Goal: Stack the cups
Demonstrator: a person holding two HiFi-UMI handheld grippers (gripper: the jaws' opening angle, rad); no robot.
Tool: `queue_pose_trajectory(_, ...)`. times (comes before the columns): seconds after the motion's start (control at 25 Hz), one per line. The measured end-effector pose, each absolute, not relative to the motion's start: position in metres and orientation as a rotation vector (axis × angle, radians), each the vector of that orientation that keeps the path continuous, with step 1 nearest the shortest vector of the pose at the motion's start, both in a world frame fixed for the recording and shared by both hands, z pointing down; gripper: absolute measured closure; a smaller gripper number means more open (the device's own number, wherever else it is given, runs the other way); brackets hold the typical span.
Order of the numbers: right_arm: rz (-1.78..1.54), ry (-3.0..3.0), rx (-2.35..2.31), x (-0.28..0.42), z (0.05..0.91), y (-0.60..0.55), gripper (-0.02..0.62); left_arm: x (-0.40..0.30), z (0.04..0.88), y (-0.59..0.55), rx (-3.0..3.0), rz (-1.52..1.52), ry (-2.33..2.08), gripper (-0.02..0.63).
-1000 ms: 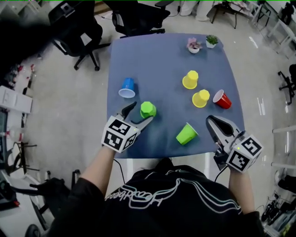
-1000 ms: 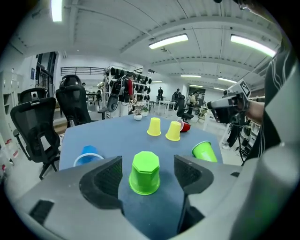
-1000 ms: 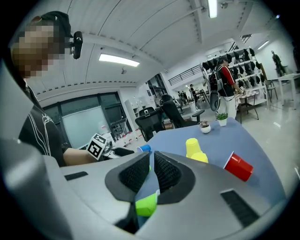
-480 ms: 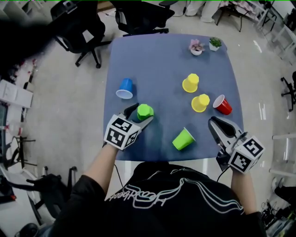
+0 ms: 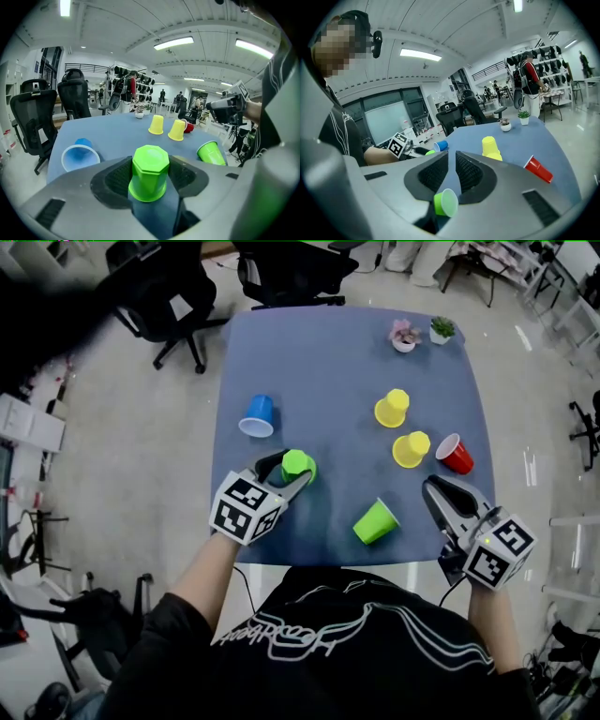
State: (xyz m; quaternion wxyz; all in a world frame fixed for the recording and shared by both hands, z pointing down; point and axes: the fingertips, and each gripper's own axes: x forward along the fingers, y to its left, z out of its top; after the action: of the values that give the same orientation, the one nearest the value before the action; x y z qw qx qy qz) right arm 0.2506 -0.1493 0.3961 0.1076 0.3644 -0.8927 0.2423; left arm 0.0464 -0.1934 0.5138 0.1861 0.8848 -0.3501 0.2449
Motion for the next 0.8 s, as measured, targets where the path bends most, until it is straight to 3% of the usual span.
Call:
queue_pose_trajectory(0.16, 0.685, -2.642, 1.061, 0.24, 0.387, -0.146, 0.527, 0.046, 0.505, -0.177, 2.526, 0.705, -0.944, 0.357)
queue_pose_trajectory(0.48, 0.642, -2.644, 1.101, 0.223, 0.371, -0.137, 0.359, 0.038, 0.501, -0.145, 2.564, 0.751, -0.862, 0.356)
queue_pose_trajectory(0.8, 0.58, -2.6, 1.144, 0.216, 0.365, -0.122, 0.302, 0.036, 0.503, -0.122, 2.594, 0.765, -0.757, 0.356)
